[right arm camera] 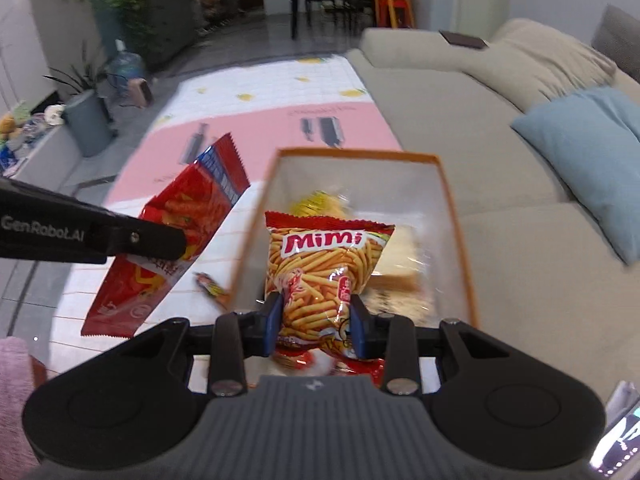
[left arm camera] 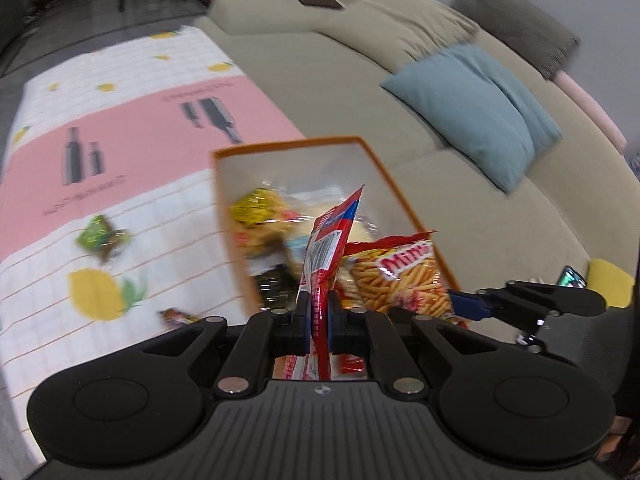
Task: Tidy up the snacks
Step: 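Carry both red bags into the orange box and open both tools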
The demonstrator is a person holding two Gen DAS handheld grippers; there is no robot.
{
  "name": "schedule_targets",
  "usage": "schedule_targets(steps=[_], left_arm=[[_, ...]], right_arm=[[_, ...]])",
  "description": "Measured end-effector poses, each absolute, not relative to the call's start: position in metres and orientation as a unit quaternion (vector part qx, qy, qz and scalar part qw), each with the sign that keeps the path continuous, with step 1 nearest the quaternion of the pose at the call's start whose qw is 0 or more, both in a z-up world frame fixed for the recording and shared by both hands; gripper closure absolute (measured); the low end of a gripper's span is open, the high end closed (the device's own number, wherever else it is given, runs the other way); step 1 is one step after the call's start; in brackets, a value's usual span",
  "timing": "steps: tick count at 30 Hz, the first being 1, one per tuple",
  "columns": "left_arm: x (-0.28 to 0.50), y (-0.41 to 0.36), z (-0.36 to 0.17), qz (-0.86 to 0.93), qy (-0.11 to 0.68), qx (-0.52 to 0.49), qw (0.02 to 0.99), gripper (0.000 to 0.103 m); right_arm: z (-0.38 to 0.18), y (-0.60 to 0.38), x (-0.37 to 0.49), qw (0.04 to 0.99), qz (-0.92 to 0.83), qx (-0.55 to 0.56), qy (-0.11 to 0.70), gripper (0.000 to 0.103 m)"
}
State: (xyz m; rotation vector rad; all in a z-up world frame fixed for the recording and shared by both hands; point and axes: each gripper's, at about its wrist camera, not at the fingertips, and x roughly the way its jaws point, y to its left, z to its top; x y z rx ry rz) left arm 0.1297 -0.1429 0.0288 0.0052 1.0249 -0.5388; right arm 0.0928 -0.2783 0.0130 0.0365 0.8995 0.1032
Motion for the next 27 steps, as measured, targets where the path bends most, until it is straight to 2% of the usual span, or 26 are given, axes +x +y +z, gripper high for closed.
schedule_targets(steps=[9,27], left_arm=[[0.158,-0.197,-0.015,-0.265,0.541,0.032,0.798,0.096],[0.184,-0.22,-0.082,-0.251,0.611,0.074,0.747,0.096]], right_arm=[[-0.022,-0.314,0.114,0.871,0.048,0.028,0.488,0.07],[-0.081,-0.319,0.144,0.817,0.059,0.025,0.573,0.07]])
